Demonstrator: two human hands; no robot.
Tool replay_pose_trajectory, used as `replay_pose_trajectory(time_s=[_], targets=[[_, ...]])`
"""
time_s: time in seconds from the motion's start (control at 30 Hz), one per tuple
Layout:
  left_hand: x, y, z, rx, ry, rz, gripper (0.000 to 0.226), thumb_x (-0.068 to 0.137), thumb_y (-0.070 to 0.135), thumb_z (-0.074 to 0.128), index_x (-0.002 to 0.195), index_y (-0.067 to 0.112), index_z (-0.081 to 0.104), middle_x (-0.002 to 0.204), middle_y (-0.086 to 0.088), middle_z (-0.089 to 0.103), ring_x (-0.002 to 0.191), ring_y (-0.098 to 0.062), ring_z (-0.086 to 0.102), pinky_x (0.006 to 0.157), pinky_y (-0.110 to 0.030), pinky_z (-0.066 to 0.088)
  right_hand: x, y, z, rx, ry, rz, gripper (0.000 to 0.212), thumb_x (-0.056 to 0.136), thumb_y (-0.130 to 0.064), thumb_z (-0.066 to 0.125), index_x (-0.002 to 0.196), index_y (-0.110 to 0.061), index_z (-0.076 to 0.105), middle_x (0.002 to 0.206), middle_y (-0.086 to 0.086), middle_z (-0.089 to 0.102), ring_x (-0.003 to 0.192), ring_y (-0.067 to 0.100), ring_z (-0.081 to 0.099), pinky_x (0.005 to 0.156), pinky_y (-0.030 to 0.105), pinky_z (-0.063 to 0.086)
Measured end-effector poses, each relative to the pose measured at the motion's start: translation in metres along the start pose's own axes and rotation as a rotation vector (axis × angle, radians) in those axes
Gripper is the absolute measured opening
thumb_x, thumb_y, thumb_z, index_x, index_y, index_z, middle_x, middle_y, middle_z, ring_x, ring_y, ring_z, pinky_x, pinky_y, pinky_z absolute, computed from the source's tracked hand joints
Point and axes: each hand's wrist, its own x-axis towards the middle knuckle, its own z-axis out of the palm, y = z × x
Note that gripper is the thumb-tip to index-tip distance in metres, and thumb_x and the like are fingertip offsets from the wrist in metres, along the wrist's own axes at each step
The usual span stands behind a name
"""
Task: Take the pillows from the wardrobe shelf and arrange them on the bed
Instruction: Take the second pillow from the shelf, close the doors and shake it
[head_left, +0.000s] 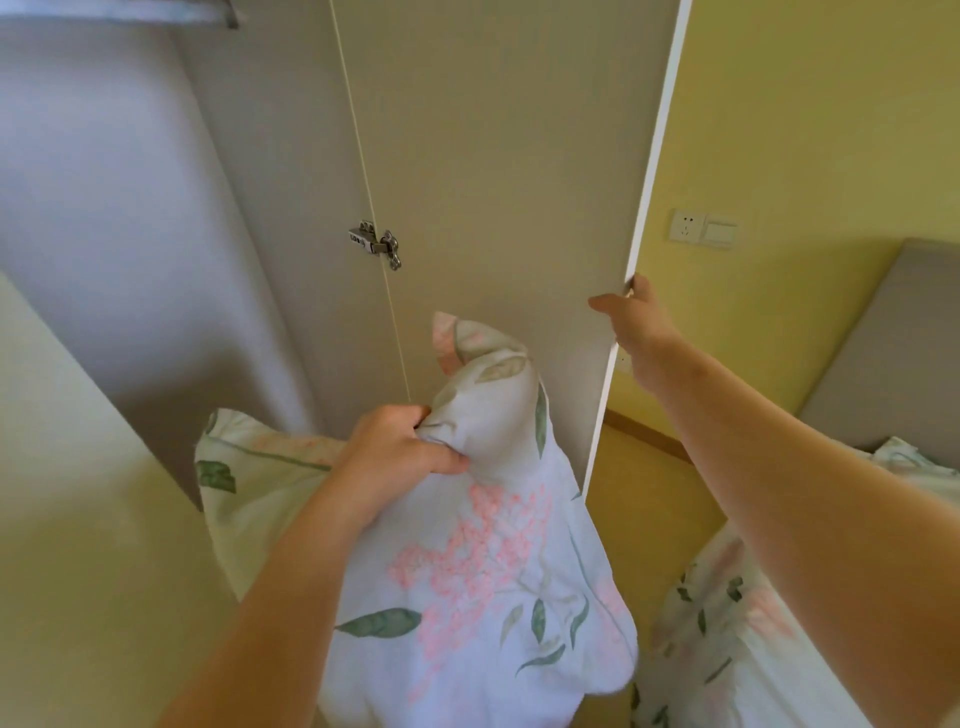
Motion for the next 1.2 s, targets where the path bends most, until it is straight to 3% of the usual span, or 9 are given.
replay_pose_trajectory(time_s=[0.1,0.17,0.27,0.4,0.53,0.7,0.87,1.1,1.2], targets=[[-0.006,-0.01,-0.01,-0.011,0.069,-0.007,0.037,0.042,0.037,0.073,0.069,0.013,0.066,0.08,-0.005,0.07,0.08,-0.023,0.065,0.065,-0.03,0.044,-0.006,0.003,0.007,0.002,0.061,-0.024,0.026,0.091,-0.014,0.049,0.116,-0.008,0.042,0.113,0.009,0.053,0.089,0.021,0.047,0.071,0.029,0.037],[-0.01,-0.016,-0.018,-0.017,0.109,-0.008,0.037,0.043,0.037,0.072,0.069,0.011,0.065,0.081,-0.008,0.07,0.081,-0.026,0.066,0.064,-0.031,0.043,-0.014,0.005,0.013,0.057,0.1,-0.039,0.009,0.092,-0.013,0.046,0.099,-0.012,0.04,0.086,0.004,0.047,0.07,0.014,0.041,0.059,0.025,0.031],[-0.018,-0.024,-0.034,-0.012,0.164,-0.016,0.039,0.043,0.037,0.071,0.069,0.009,0.064,0.082,-0.011,0.07,0.078,-0.029,0.065,0.062,-0.031,0.04,-0.031,0.005,0.025,0.114,0.14,-0.044,0.003,0.092,-0.012,0.045,0.091,-0.014,0.043,0.071,-0.002,0.04,0.062,0.01,0.036,0.056,0.023,0.03],[-0.032,-0.035,-0.057,0.023,0.196,-0.029,0.046,0.043,0.037,0.07,0.071,0.002,0.058,0.072,-0.009,0.062,0.067,-0.027,0.055,0.06,-0.031,0.035,-0.054,0.004,0.045,0.166,0.139,-0.028,0.022,0.085,-0.011,0.054,0.07,-0.023,0.043,0.069,-0.002,0.044,0.062,0.012,0.039,0.057,0.024,0.031],[-0.052,-0.053,-0.082,0.06,0.23,-0.03,0.051,0.043,0.037,0.069,0.07,-0.004,0.054,0.065,-0.005,0.053,0.061,-0.021,0.045,0.058,-0.03,0.03,-0.084,0.007,0.078,0.272,0.156,-0.008,0.023,0.08,-0.011,0.06,0.067,-0.024,0.045,0.066,-0.004,0.047,0.064,0.015,0.043,0.059,0.027,0.035],[-0.081,-0.074,-0.117,0.057,0.269,-0.046,0.048,0.043,0.035,0.07,0.068,-0.003,0.054,0.065,-0.007,0.055,0.062,-0.024,0.048,0.059,-0.032,0.032,-0.12,0.002,0.122,0.241,0.072,-0.101,0.016,0.083,-0.011,0.062,0.086,-0.018,0.048,0.067,-0.005,0.046,0.059,0.009,0.043,0.053,0.02,0.035],[-0.106,-0.09,-0.148,0.094,0.31,-0.059,0.05,0.043,0.036,0.069,0.074,-0.003,0.061,0.082,-0.02,0.067,0.08,-0.037,0.063,0.061,-0.034,0.039,-0.142,-0.005,0.166,0.148,0.046,-0.153,0.023,0.085,-0.014,0.062,0.098,-0.019,0.044,0.076,-0.005,0.049,0.063,0.006,0.046,0.051,0.018,0.035],[-0.145,-0.132,-0.186,0.059,0.428,-0.167,0.041,0.044,0.036,0.07,0.062,0.002,0.055,0.061,-0.007,0.056,0.061,-0.026,0.052,0.058,-0.032,0.037,-0.158,-0.017,0.228,0.042,-0.04,-0.177,0.029,0.084,-0.026,0.067,0.1,-0.022,0.042,0.098,-0.001,0.053,0.085,0.016,0.054,0.074,0.025,0.048],[-0.156,-0.143,-0.2,0.028,0.49,-0.215,0.037,0.045,0.036,0.07,0.062,0.006,0.056,0.062,-0.008,0.058,0.064,-0.027,0.055,0.06,-0.039,0.043,-0.159,-0.021,0.258,-0.015,-0.101,-0.21,0.023,0.088,-0.022,0.063,0.099,-0.022,0.043,0.099,-0.001,0.052,0.087,0.017,0.053,0.076,0.027,0.049]])
